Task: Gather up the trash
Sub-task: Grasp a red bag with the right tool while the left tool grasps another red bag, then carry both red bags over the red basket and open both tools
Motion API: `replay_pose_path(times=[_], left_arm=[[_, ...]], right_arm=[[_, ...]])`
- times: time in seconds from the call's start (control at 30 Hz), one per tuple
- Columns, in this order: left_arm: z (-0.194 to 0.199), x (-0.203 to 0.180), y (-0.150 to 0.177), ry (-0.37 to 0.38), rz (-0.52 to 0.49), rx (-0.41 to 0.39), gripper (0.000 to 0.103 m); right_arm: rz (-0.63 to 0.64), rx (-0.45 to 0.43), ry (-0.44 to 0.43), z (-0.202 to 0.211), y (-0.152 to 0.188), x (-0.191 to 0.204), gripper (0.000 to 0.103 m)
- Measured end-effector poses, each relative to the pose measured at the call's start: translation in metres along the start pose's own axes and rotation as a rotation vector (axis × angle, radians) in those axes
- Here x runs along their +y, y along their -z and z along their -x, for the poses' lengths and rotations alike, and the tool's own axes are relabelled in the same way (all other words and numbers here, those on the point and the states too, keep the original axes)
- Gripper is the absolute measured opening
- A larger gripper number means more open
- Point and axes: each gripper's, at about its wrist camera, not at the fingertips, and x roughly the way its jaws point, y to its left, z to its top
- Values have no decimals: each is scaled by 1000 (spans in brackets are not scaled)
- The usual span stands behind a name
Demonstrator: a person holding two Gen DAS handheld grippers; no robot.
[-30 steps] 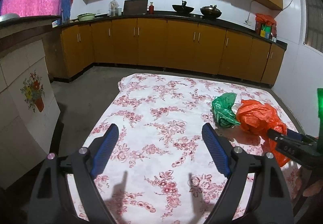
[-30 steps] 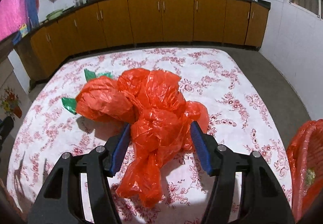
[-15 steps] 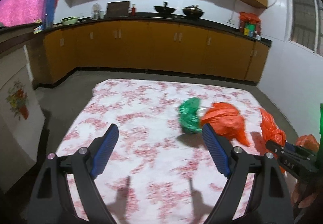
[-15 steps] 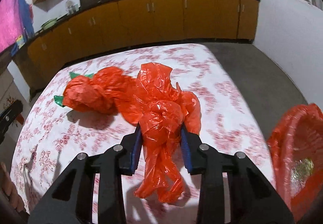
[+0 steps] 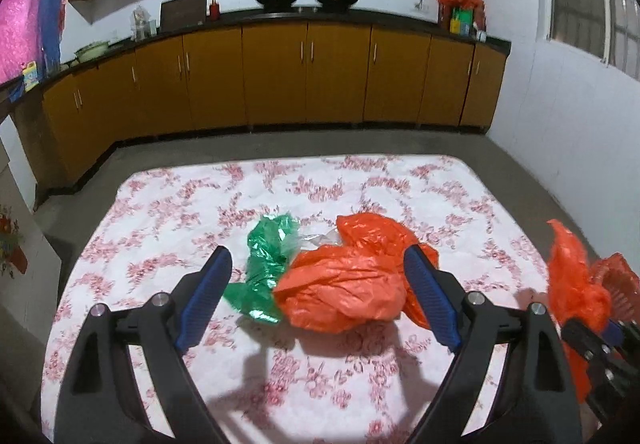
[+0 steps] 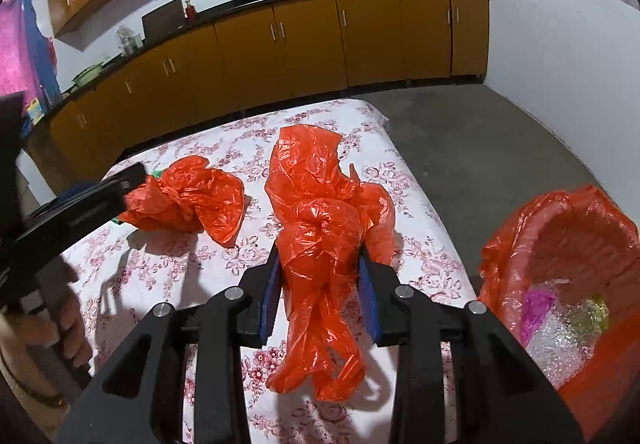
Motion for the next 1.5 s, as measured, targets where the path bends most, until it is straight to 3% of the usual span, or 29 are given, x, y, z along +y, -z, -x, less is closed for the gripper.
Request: replay_pose_path(times=[0.1,0.2,0.3,0.57,0.63,0.83,1.0,1.5], left_arm=[[-12,1,3,34,6,53,85],[-12,2,14,83,22,80,72],[-12,1,21,130,24,92,67],[-19,-4,22,151,36,112,62],[-20,-7,21,161,25,112,49],[-15,-14,23,179,-6,87,23],[-5,-17,26,189,-36,56,11],[51,-29,25,238,-71,-38,8]], right_arm=[[4,3,-5,-1,1,-1,35],[-1,9,-10,-4,3,-3,35],[-7,12,-11,-4,5,-5,35],[-10,13,-7,-5,2,-7,35],[-11,15,-7,-5,2,-7,35],[-12,18,-7,-6,3,-9,35],[-16,10,-8,-2,2,-11,35],[-35,-59,2,40,-1,-29,35]])
